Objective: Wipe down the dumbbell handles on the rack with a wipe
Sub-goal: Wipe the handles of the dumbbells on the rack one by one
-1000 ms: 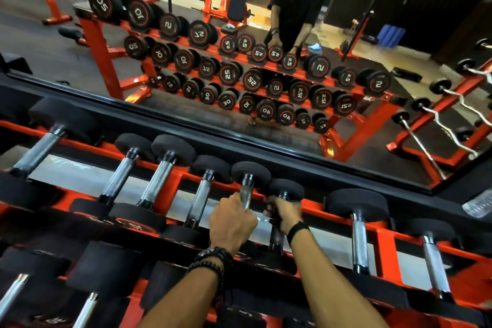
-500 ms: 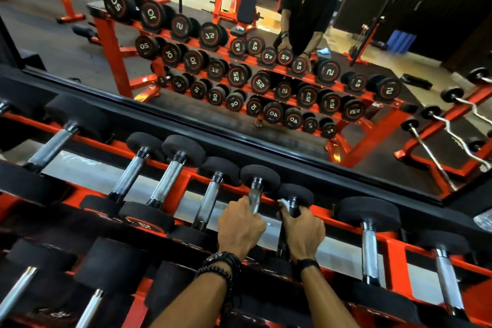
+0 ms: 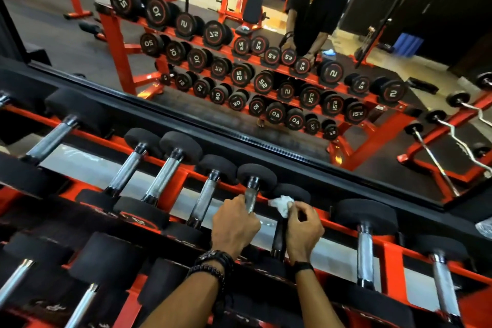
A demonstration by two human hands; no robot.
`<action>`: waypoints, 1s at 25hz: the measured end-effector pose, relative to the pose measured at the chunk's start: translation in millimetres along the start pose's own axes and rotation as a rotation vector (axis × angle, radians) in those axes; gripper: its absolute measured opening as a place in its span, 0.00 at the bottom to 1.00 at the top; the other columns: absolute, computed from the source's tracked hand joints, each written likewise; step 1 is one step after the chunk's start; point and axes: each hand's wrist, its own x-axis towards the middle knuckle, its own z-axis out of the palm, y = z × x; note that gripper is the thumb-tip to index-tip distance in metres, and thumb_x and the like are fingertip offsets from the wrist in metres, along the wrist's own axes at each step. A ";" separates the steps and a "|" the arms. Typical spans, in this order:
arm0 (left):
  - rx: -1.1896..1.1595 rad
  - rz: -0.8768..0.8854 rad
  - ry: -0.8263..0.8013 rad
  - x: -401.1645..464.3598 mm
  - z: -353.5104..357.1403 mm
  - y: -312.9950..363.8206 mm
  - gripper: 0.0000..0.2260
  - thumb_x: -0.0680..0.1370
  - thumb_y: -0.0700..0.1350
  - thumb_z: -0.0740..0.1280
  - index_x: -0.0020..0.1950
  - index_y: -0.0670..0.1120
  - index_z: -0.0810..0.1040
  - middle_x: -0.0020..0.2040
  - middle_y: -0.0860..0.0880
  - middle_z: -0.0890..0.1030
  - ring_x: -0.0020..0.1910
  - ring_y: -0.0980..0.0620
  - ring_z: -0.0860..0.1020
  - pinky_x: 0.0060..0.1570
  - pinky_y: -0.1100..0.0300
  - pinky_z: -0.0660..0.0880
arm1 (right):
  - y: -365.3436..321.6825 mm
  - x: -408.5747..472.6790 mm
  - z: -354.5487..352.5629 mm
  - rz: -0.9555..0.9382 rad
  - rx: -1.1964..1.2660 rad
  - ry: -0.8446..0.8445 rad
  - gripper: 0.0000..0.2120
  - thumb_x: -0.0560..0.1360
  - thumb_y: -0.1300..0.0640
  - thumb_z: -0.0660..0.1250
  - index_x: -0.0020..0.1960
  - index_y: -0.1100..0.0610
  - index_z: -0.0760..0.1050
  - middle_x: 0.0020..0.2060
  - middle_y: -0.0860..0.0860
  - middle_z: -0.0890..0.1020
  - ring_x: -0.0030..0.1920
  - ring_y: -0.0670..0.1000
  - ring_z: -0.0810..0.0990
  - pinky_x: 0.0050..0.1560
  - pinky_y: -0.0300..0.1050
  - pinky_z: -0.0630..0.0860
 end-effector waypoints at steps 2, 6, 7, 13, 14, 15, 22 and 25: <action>0.006 0.009 -0.002 0.8 -0.5 -0.5 0.02 0.74 0.45 0.64 0.44 0.47 0.74 0.37 0.51 0.77 0.36 0.52 0.77 0.39 0.55 0.77 | 7.8 2.3 -2.3 0.163 0.095 0.039 0.04 0.74 0.64 0.71 0.42 0.58 0.82 0.37 0.52 0.83 0.41 0.54 0.81 0.44 0.49 0.78; 0.004 0.016 -0.012 0.8 0.4 -1.0 0.01 0.74 0.44 0.64 0.43 0.48 0.73 0.36 0.52 0.77 0.34 0.52 0.77 0.39 0.55 0.77 | 5.6 2.2 -2.2 0.222 0.106 0.054 0.10 0.73 0.70 0.66 0.41 0.55 0.78 0.37 0.49 0.80 0.42 0.53 0.79 0.44 0.44 0.74; 0.000 0.019 -0.009 0.8 0.4 -0.9 0.01 0.74 0.45 0.64 0.43 0.48 0.73 0.36 0.52 0.77 0.34 0.52 0.77 0.39 0.55 0.78 | 1.3 0.2 -2.3 0.114 0.079 0.021 0.09 0.73 0.68 0.67 0.42 0.56 0.78 0.38 0.48 0.80 0.43 0.50 0.78 0.44 0.42 0.74; 0.005 0.024 -0.006 2.1 1.2 -3.0 0.02 0.73 0.45 0.63 0.44 0.48 0.73 0.36 0.51 0.76 0.34 0.52 0.76 0.35 0.57 0.74 | 5.5 3.7 3.4 0.136 0.077 0.056 0.05 0.74 0.61 0.71 0.39 0.58 0.80 0.36 0.50 0.81 0.39 0.48 0.78 0.43 0.40 0.74; 0.013 0.023 -0.004 2.0 1.1 -3.2 0.02 0.73 0.45 0.63 0.44 0.48 0.72 0.36 0.51 0.76 0.34 0.52 0.75 0.35 0.58 0.72 | 4.3 4.5 5.5 0.236 0.110 0.084 0.06 0.75 0.61 0.71 0.39 0.59 0.80 0.34 0.51 0.81 0.37 0.50 0.78 0.42 0.45 0.76; 0.020 0.022 -0.002 1.2 0.4 -2.5 0.02 0.73 0.45 0.63 0.45 0.47 0.73 0.37 0.51 0.76 0.34 0.52 0.75 0.35 0.58 0.71 | 1.8 4.6 6.9 0.253 0.128 0.093 0.06 0.74 0.62 0.71 0.39 0.59 0.80 0.34 0.51 0.81 0.37 0.50 0.78 0.43 0.47 0.76; 0.017 -0.002 -0.037 0.3 -5.6 0.6 0.06 0.74 0.44 0.63 0.49 0.46 0.74 0.40 0.50 0.77 0.37 0.50 0.75 0.39 0.56 0.71 | 5.8 6.2 0.1 0.410 0.002 -0.042 0.13 0.72 0.71 0.65 0.34 0.58 0.78 0.33 0.54 0.80 0.38 0.54 0.78 0.44 0.44 0.77; 0.018 -0.007 -0.035 -2.5 -10.8 5.9 0.07 0.74 0.44 0.63 0.50 0.44 0.74 0.42 0.49 0.76 0.40 0.47 0.73 0.42 0.55 0.70 | 5.6 -0.8 -15.5 0.357 -0.047 -0.148 0.11 0.74 0.69 0.67 0.34 0.59 0.79 0.31 0.52 0.80 0.34 0.50 0.77 0.36 0.36 0.76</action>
